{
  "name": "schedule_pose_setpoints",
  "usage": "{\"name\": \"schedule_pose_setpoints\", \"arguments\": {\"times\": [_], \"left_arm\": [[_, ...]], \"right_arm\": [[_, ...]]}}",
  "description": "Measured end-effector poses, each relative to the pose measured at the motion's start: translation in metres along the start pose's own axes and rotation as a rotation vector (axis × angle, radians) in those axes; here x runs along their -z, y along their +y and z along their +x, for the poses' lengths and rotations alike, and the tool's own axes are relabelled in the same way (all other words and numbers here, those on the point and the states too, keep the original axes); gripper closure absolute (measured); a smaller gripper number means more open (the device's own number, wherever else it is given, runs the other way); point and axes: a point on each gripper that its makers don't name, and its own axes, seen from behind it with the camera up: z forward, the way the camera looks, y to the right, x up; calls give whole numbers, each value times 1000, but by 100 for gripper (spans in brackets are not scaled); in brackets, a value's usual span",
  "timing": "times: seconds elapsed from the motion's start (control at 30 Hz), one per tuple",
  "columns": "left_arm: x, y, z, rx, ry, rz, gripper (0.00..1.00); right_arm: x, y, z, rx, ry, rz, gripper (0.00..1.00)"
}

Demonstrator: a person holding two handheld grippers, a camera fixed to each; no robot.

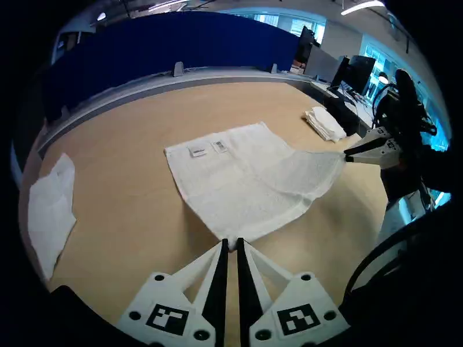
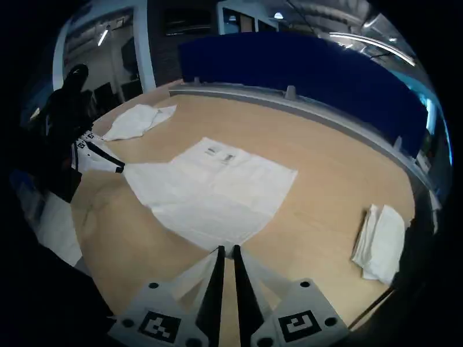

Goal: Fold towel

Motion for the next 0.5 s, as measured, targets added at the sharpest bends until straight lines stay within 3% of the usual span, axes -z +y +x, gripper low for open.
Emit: {"name": "schedule_pose_setpoints", "arguments": {"times": [0.3, 0.5], "left_arm": [[34, 7, 23, 46, 25, -1, 89], [43, 11, 27, 79, 34, -4, 89]], "right_arm": [[32, -7, 24, -29, 38, -2, 89], [39, -9, 25, -38, 37, -2, 89]]}}
